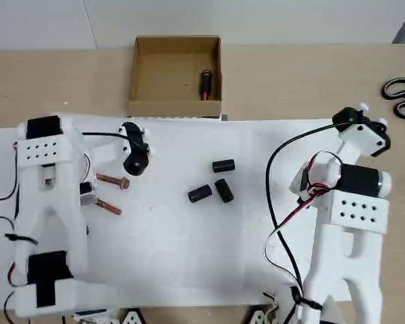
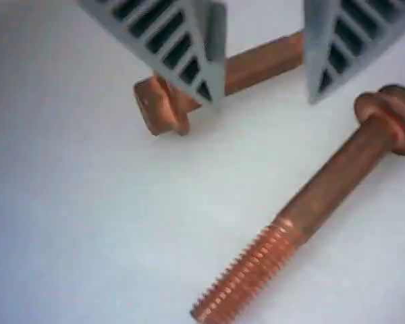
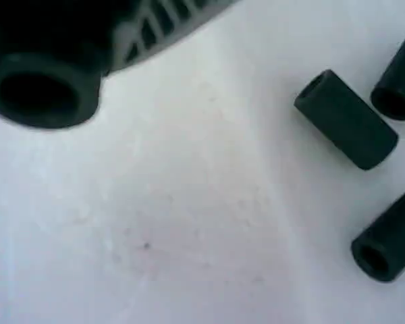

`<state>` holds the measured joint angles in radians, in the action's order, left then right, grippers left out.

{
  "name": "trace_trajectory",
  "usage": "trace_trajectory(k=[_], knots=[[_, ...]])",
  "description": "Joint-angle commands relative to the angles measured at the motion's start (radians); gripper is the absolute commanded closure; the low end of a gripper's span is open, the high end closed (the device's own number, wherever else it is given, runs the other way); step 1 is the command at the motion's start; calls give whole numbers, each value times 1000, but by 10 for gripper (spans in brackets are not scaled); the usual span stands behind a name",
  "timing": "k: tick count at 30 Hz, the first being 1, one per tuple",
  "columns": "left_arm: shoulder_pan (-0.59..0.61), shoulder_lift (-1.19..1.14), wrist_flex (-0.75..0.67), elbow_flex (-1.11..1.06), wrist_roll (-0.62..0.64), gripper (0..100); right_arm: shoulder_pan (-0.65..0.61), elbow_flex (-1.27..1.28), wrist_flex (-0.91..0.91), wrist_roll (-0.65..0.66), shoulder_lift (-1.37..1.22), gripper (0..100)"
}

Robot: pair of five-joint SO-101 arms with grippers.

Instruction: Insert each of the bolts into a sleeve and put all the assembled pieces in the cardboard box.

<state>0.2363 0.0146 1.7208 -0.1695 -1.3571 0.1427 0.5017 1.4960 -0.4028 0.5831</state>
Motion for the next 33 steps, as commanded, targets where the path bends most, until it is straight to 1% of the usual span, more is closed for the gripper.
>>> trace_trajectory(k=[1,12,18,28,33], knots=[[-18,-34,-12,79,-462,918,7,-5,-15,9,31,996],[-80,-242,-11,255,-477,918,7,-5,-15,9,31,996],[-110,-310,-11,268,-477,920,7,-5,-15,9,31,996],[-117,-399,-12,271,-477,921,7,-5,-15,9,33,996],[-117,-405,-51,271,-477,921,7,-5,-15,9,33,996]])
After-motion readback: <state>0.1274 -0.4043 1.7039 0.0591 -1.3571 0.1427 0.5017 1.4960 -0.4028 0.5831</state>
